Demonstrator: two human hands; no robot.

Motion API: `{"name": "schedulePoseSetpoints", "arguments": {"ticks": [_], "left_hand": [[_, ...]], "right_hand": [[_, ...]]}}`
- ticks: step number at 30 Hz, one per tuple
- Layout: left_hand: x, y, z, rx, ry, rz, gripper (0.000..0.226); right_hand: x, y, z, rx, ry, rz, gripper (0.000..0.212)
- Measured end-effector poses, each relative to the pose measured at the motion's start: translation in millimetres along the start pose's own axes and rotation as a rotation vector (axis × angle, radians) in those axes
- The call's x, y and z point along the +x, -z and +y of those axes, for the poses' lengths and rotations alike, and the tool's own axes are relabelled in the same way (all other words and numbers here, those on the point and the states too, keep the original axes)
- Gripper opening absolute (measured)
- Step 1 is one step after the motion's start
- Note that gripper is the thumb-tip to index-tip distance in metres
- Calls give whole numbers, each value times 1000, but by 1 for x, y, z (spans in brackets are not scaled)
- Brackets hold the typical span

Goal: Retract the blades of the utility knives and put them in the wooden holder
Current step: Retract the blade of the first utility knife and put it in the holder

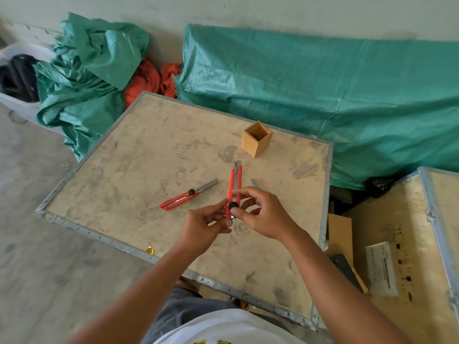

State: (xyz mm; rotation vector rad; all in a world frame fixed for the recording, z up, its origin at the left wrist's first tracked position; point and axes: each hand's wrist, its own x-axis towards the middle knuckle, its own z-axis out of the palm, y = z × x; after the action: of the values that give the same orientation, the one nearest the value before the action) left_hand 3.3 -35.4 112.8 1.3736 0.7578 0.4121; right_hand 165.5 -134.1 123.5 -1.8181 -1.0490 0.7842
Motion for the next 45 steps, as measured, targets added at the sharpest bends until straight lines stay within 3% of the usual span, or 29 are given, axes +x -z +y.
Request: {"name": "schedulePoseSetpoints", "arguments": {"ticks": [6,15,24,30,32,35,40,45], "left_hand": [[10,-2,3,20,0,-27,52],[56,-12,15,133,-4,-97,59],[186,-31,52,303,-96,-100,41],[283,-50,63,492,-166,-21,39],[308,-53,57,627,-137,3,51],[333,-55,40,806,-56,-45,67],[348,-58,25,872,-36,-94,52],[348,-59,20,869,-31,-73,56]], "right_hand": [[4,0,4,-59,-9,97,21],[42,32,8,71,-116,232,11],[147,101,27,15,-80,378,23],[226,125,50,-56,-74,586,22],[243,125,58,-115,-83,627,21],[260,120,76,-187,-108,633,23],[270,108,98,-264,-129,593,23],[267,100,106,-303,-157,531,26]]}}
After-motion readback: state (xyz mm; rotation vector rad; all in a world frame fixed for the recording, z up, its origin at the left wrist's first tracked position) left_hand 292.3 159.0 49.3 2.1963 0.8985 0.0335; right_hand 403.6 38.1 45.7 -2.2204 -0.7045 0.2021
